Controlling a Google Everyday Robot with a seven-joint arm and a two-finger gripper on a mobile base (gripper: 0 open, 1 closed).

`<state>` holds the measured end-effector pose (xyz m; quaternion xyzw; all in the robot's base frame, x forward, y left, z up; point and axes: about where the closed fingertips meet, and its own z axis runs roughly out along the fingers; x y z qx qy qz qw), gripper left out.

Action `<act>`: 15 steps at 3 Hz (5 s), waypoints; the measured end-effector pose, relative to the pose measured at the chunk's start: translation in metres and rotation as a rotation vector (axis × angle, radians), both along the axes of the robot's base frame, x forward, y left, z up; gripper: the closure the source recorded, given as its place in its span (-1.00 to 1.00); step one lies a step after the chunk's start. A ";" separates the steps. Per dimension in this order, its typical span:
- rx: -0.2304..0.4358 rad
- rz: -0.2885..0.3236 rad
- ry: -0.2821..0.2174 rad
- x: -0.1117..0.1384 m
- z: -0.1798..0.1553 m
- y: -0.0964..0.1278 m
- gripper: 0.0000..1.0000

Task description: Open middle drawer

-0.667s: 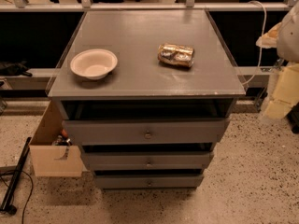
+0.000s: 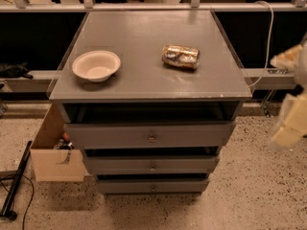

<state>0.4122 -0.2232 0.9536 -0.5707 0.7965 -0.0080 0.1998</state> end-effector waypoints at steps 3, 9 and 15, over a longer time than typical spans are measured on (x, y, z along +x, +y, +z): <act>0.406 -0.082 0.022 -0.046 -0.094 0.011 -1.00; 0.242 0.057 -0.077 -0.013 -0.261 0.071 -1.00; 0.013 0.119 -0.102 0.055 -0.391 0.052 -1.00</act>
Offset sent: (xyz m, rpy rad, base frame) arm -0.0629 0.0282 -0.1329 0.6212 0.0497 -0.0832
